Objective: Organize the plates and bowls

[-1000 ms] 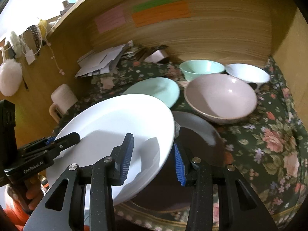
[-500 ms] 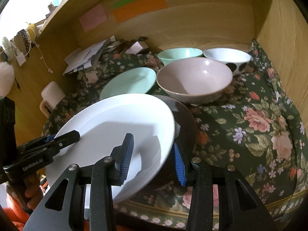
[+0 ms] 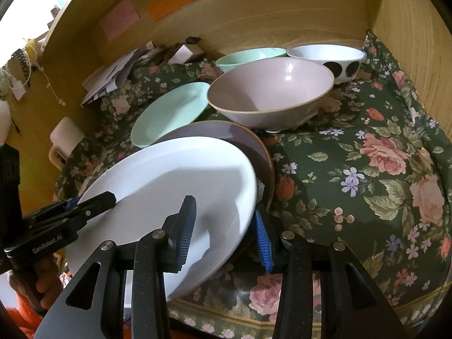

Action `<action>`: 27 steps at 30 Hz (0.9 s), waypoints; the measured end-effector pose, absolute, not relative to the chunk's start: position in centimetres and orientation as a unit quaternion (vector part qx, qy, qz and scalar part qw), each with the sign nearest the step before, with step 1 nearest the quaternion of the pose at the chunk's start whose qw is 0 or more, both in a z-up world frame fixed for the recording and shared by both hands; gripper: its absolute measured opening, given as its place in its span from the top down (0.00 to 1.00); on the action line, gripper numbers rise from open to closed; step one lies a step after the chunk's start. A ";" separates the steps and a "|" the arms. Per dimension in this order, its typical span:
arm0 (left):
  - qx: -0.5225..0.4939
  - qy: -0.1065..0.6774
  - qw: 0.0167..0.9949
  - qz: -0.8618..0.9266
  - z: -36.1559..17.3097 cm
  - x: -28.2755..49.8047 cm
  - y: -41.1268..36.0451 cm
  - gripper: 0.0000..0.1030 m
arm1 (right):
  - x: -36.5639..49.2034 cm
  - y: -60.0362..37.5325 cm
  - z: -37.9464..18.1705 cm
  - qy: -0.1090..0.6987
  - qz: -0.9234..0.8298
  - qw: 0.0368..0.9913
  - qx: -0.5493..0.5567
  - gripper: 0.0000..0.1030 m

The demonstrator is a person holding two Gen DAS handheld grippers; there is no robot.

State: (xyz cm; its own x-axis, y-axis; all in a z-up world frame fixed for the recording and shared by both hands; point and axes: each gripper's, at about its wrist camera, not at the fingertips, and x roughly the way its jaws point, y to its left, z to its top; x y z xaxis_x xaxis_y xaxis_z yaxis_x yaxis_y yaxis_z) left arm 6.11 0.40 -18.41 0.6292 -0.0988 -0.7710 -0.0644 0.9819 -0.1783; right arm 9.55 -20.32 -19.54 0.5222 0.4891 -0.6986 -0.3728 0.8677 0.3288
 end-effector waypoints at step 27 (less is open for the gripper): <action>-0.095 0.450 0.888 0.009 -20.6 9.4 1.1 0.64 | 11.6 -20.0 -19.7 0.449 0.270 0.849 0.064 0.65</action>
State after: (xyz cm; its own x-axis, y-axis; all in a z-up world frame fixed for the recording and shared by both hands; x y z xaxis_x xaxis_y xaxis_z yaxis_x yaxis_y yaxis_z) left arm 9.40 1.13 -20.59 0.5948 -0.0690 -0.8009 -0.1023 0.9817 -0.1606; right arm 11.57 -19.98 -19.73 0.4506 0.5150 -0.7292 -0.4008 0.8466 0.3502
